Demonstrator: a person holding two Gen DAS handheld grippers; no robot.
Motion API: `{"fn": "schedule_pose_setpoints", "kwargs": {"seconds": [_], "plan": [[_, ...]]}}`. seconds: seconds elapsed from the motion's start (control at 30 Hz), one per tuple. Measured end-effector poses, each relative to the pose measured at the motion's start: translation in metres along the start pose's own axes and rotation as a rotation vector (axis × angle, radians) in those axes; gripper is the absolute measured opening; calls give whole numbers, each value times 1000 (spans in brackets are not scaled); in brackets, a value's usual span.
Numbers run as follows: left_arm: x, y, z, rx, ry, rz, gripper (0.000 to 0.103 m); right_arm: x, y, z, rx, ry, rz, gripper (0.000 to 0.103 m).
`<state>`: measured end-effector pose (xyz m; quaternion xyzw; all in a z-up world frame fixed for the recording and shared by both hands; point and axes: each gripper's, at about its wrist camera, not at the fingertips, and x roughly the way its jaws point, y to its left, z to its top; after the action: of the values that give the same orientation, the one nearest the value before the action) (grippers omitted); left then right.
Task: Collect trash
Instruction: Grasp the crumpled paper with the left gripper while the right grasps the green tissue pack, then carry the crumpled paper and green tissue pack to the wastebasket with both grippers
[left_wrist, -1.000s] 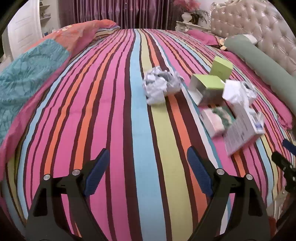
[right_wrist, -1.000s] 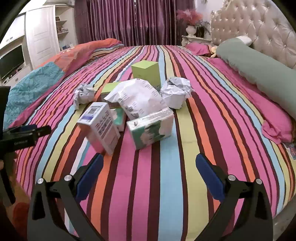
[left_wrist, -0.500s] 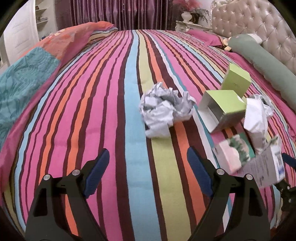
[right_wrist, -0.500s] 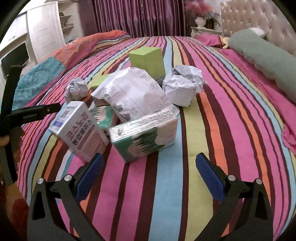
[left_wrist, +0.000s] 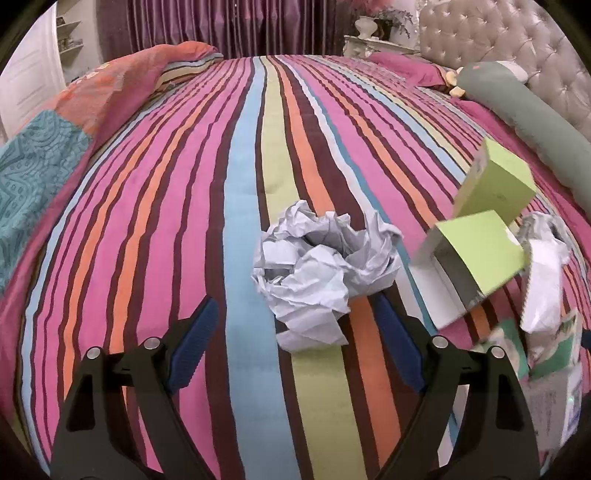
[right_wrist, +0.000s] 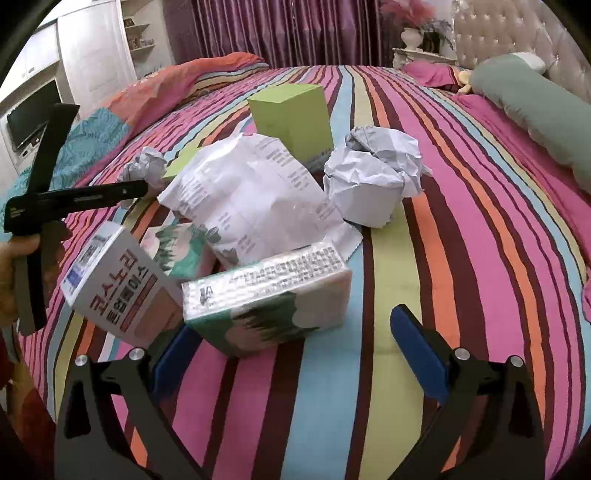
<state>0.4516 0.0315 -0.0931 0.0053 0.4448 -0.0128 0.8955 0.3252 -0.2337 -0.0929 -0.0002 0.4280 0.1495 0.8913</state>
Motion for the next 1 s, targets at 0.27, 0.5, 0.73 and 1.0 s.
{"fn": "schedule_pose_setpoints", "kwargs": {"seconds": [0.27, 0.5, 0.73, 1.0], "plan": [[17, -2, 9, -27, 4, -30, 83, 9, 4, 5, -16, 16, 18, 81], [25, -5, 13, -50, 14, -63, 62, 12, 7, 6, -22, 30, 22, 70], [21, 1, 13, -90, -5, -92, 59, 5, 11, 1, -6, 21, 9, 70], [-13, 6, 0, -96, -50, -96, 59, -20, 2, -6, 72, 9, -3, 70]]}}
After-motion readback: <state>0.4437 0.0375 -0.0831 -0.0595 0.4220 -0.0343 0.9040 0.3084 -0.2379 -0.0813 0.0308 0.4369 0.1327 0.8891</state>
